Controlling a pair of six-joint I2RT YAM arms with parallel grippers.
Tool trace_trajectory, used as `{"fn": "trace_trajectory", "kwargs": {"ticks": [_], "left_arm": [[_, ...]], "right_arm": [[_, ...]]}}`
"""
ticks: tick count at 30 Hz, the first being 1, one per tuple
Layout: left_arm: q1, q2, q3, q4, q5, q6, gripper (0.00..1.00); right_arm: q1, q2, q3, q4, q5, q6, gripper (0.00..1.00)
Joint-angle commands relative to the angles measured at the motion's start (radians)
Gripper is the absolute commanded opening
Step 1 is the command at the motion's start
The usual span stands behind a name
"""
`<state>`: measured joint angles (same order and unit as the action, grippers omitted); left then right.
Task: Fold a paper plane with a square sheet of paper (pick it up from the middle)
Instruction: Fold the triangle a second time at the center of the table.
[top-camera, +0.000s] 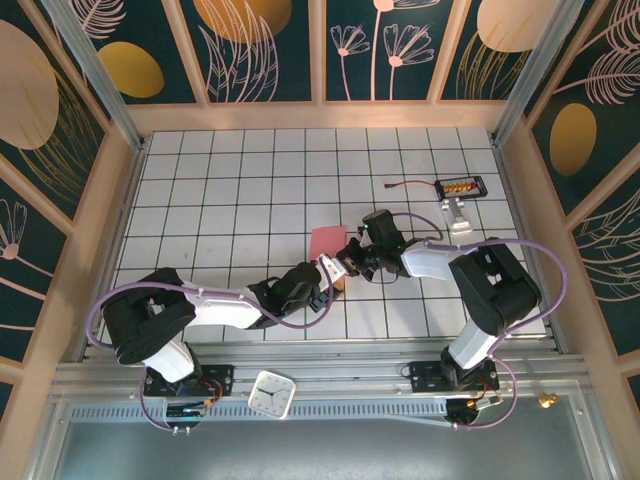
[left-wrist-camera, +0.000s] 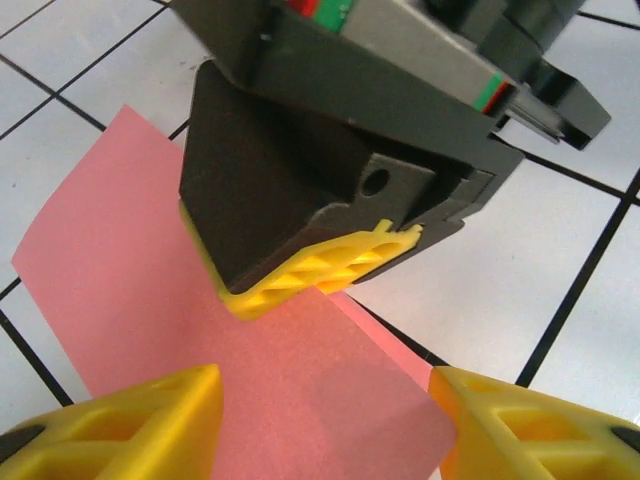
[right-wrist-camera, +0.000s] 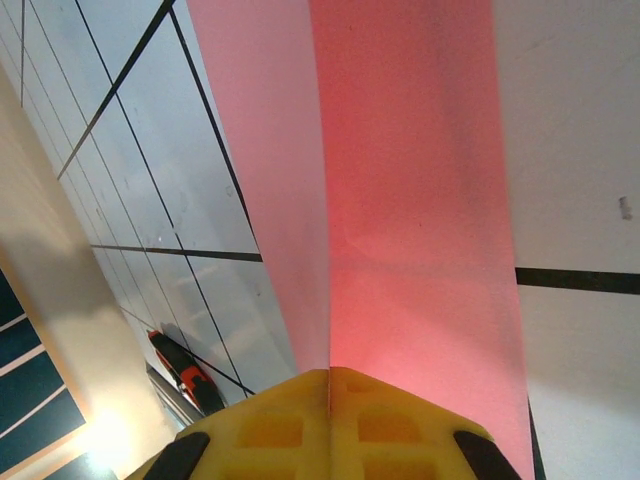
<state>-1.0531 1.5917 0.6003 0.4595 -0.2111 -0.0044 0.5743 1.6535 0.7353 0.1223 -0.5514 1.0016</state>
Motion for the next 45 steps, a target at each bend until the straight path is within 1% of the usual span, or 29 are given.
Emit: {"fn": "trace_trajectory", "kwargs": {"ticks": [1, 6, 10, 14, 16, 18, 21, 22, 24, 27, 30, 32, 34, 37, 40, 45], "left_arm": [[-0.005, -0.031, 0.01, -0.006, -0.003, -0.003, 0.49], [-0.005, -0.028, 0.014, -0.015, -0.013, -0.003, 0.33], [-0.005, -0.021, 0.015, -0.01, -0.001, -0.018, 0.18], [-0.005, -0.016, 0.012, 0.001, 0.003, -0.043, 0.09], [-0.005, -0.018, 0.01, 0.002, 0.006, -0.058, 0.04], [-0.005, -0.023, 0.01, 0.0, 0.012, -0.082, 0.0], [-0.004, -0.024, 0.022, -0.021, 0.053, -0.134, 0.0], [-0.005, -0.023, 0.025, -0.03, 0.073, -0.154, 0.0], [-0.005, -0.02, 0.031, -0.037, 0.104, -0.203, 0.0], [-0.004, -0.027, 0.033, -0.038, 0.138, -0.284, 0.0], [-0.004, -0.03, 0.036, -0.021, 0.18, -0.349, 0.0], [-0.004, -0.023, 0.04, -0.009, 0.203, -0.384, 0.0], [-0.003, -0.011, 0.042, 0.006, 0.217, -0.415, 0.0], [0.001, 0.007, 0.039, 0.033, 0.244, -0.447, 0.0], [0.009, 0.012, 0.031, 0.053, 0.262, -0.471, 0.0], [0.03, 0.011, 0.004, 0.083, 0.288, -0.49, 0.0]], "right_arm": [[-0.012, 0.012, 0.019, -0.018, -0.012, -0.006, 0.0], [-0.016, 0.014, 0.016, -0.018, -0.01, -0.009, 0.0], [-0.019, 0.018, 0.016, -0.019, -0.009, -0.012, 0.0], [-0.019, 0.02, 0.02, -0.018, -0.009, -0.017, 0.01], [-0.021, 0.018, 0.021, -0.019, -0.008, -0.02, 0.04], [-0.021, 0.012, 0.022, -0.031, -0.004, -0.035, 0.1], [-0.021, -0.024, 0.025, -0.068, 0.006, -0.08, 0.2], [-0.051, -0.047, 0.023, -0.089, 0.019, -0.106, 0.24], [-0.073, -0.096, 0.018, -0.132, 0.043, -0.158, 0.28], [-0.124, -0.168, 0.006, -0.188, 0.076, -0.226, 0.32], [-0.152, -0.21, 0.016, -0.191, 0.087, -0.271, 0.35], [-0.149, -0.202, 0.035, -0.162, 0.077, -0.294, 0.35], [-0.142, -0.167, 0.052, -0.11, 0.037, -0.301, 0.33], [-0.117, -0.098, 0.084, -0.063, 0.008, -0.316, 0.28], [-0.095, -0.031, 0.109, -0.048, 0.006, -0.332, 0.23], [-0.096, 0.06, 0.111, -0.037, 0.022, -0.37, 0.19]]}}
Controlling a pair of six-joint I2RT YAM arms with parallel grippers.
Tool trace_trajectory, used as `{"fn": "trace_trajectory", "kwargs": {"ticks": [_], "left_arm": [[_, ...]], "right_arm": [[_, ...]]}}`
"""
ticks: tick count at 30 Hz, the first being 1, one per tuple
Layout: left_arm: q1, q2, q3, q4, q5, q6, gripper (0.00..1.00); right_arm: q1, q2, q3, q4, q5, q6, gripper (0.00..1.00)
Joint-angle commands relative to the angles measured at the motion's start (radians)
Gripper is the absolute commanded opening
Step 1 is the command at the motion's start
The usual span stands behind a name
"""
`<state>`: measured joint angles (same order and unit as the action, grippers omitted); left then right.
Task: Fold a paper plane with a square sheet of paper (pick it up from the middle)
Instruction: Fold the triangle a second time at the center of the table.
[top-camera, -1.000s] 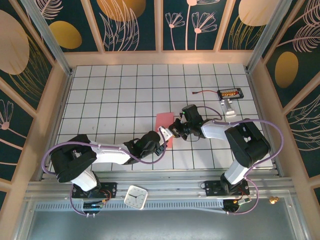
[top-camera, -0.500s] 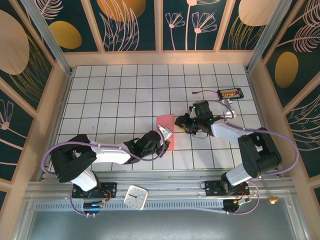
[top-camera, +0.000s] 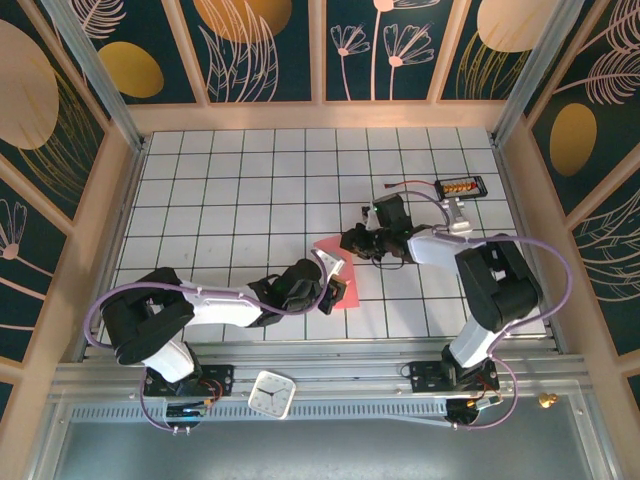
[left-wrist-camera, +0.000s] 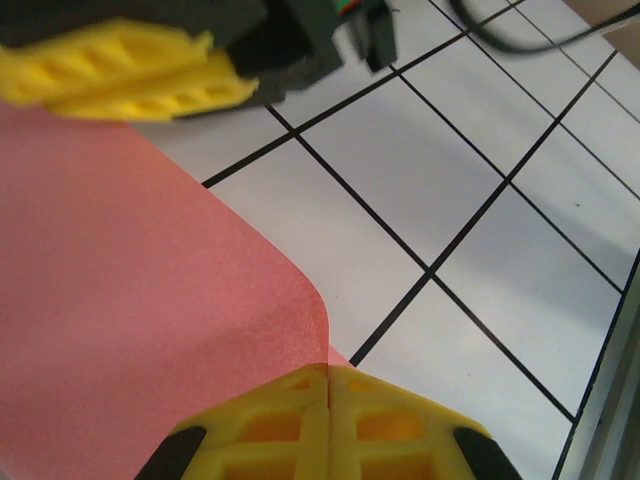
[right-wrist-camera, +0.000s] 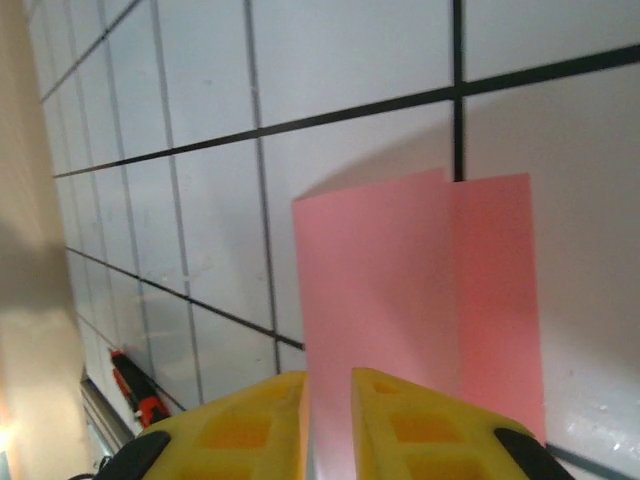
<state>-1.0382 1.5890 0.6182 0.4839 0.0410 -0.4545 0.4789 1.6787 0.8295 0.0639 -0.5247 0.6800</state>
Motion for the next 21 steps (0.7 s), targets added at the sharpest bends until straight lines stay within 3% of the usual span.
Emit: {"fn": "trace_trajectory", "kwargs": {"ticks": [1, 9, 21], "left_arm": [[0.023, 0.014, -0.022, 0.069, 0.05, -0.047, 0.0], [0.11, 0.047, -0.073, 0.167, 0.176, -0.126, 0.0], [0.18, 0.089, -0.094, 0.19, 0.24, -0.136, 0.0]], "right_arm": [[-0.001, 0.049, 0.014, 0.023, 0.002, -0.057, 0.18], [-0.001, 0.118, 0.01, 0.021, 0.018, -0.118, 0.15], [-0.001, 0.137, 0.016, -0.008, 0.041, -0.151, 0.14]]}}
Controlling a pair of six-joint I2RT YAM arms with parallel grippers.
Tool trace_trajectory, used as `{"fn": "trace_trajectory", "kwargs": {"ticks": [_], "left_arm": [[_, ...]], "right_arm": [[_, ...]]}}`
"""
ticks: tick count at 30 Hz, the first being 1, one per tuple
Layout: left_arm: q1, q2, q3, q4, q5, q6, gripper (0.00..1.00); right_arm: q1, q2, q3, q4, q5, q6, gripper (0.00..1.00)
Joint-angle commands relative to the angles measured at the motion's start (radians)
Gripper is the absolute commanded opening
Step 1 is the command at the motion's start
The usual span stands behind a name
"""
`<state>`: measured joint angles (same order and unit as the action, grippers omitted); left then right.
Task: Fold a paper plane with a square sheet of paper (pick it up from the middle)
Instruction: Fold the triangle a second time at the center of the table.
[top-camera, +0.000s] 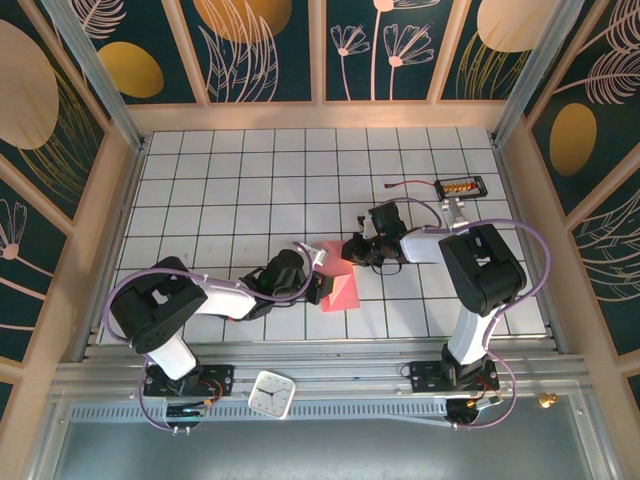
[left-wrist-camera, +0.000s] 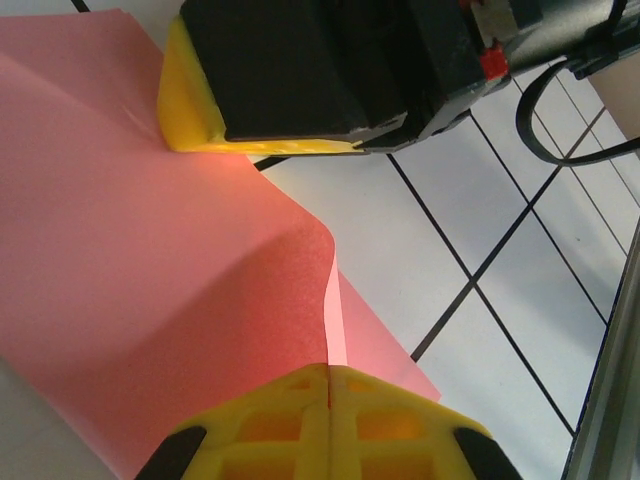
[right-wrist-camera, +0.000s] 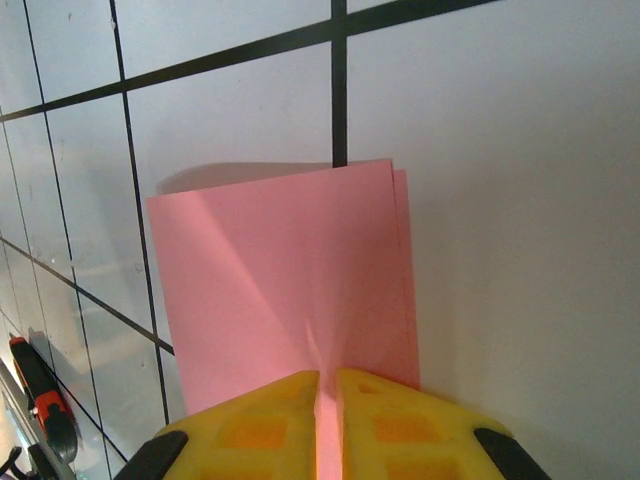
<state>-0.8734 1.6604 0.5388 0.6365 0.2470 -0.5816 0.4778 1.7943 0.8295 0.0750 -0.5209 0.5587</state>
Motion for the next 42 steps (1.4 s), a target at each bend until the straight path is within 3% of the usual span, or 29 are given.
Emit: {"fn": "trace_trajectory", "kwargs": {"ticks": [1, 42], "left_arm": [[0.02, 0.019, -0.016, 0.033, 0.037, -0.003, 0.0], [0.093, 0.111, 0.053, -0.047, 0.07, 0.086, 0.0]], "right_arm": [[0.0, 0.022, 0.017, -0.021, 0.039, -0.032, 0.14], [0.015, 0.043, 0.023, -0.039, 0.048, -0.055, 0.18]]}}
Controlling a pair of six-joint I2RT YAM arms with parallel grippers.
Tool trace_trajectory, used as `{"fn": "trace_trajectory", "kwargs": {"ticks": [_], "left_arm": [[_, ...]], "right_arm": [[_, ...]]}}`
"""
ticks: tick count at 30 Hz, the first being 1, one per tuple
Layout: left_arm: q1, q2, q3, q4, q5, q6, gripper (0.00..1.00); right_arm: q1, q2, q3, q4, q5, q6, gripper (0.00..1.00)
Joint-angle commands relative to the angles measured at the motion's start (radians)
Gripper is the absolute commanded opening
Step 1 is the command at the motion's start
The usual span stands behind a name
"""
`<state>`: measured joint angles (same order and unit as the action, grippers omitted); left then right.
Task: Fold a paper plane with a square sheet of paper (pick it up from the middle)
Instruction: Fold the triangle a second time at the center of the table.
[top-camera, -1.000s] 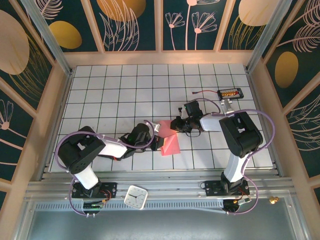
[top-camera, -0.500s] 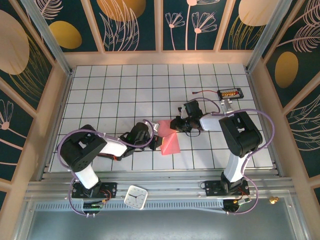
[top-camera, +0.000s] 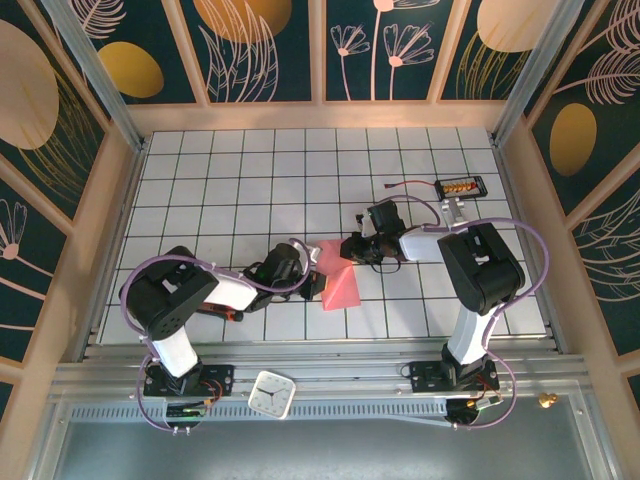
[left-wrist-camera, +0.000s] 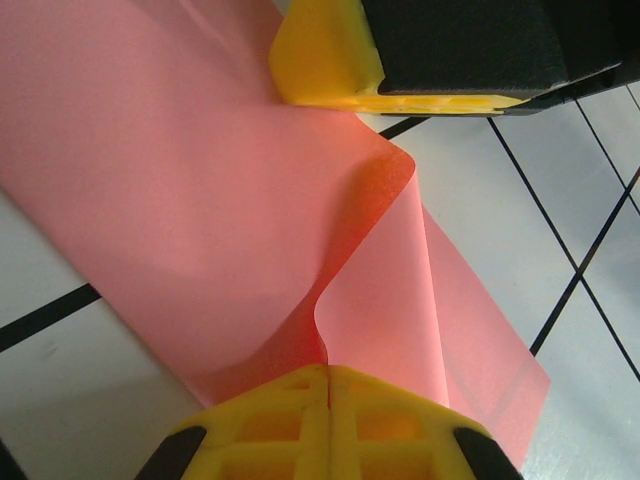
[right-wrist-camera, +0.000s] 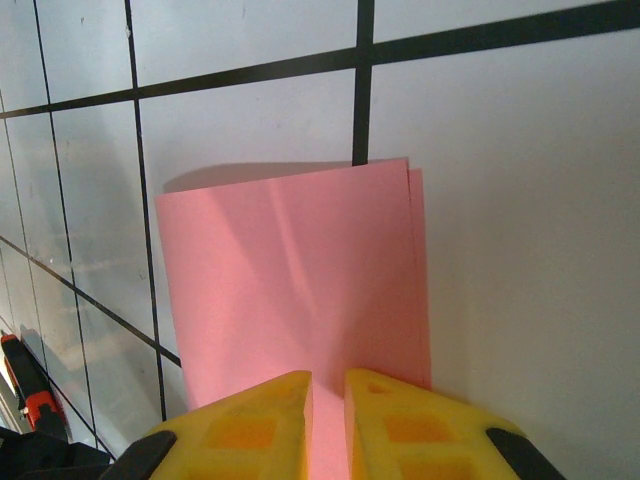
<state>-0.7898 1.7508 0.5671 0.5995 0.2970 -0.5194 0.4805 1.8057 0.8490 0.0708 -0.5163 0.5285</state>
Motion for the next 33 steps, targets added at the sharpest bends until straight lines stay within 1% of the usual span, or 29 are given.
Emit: {"fn": "trace_trajectory", "kwargs": {"ticks": [1, 15, 21, 33], "left_arm": [[0.009, 0.021, 0.029, -0.015, 0.019, 0.026, 0.0], [0.014, 0.008, 0.034, -0.065, -0.01, 0.05, 0.0], [0.019, -0.016, 0.03, -0.06, -0.001, 0.044, 0.0], [0.023, 0.005, 0.039, -0.066, 0.003, 0.048, 0.0]], "right_arm": [[0.012, 0.031, 0.004, -0.035, 0.044, -0.027, 0.18], [0.013, 0.033, 0.001, -0.04, 0.05, -0.03, 0.18], [0.014, 0.033, 0.0, -0.041, 0.052, -0.032, 0.18], [0.013, 0.033, 0.001, -0.042, 0.055, -0.033, 0.18]]}}
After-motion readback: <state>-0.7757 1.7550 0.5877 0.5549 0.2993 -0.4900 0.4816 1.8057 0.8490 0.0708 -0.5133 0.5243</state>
